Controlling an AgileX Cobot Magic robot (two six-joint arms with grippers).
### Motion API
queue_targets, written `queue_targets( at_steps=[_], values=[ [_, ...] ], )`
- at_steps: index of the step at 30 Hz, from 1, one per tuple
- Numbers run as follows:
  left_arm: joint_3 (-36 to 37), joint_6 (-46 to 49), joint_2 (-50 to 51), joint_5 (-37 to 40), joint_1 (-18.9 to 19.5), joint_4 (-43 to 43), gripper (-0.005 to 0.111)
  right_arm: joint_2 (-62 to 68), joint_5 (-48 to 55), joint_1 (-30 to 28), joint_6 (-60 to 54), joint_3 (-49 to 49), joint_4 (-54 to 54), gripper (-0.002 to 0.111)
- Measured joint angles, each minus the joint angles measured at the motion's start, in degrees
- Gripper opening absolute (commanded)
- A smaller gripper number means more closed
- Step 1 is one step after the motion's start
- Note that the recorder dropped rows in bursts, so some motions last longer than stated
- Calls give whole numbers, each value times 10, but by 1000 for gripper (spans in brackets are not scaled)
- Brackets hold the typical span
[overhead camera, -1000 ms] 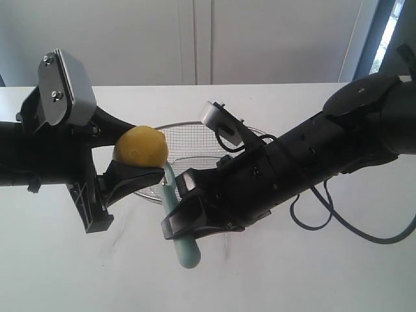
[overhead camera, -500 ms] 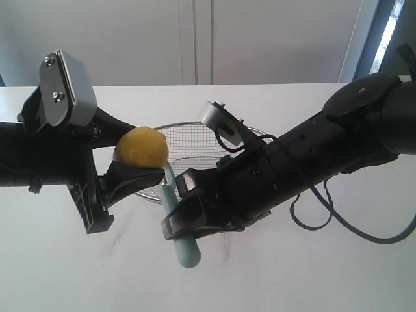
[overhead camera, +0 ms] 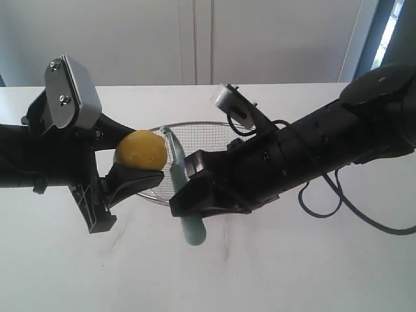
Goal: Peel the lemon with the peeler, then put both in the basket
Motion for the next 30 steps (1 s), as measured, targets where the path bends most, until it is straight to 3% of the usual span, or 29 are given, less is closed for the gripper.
queue_targets(
  at_steps=[15, 30],
  values=[
    [0, 0, 0, -1, 0, 0, 0, -134, 48, -10, 0, 0, -21, 0],
    [0, 0, 0, 20, 0, 0, 0, -290, -28, -43, 176, 0, -304, 0]
  ],
)
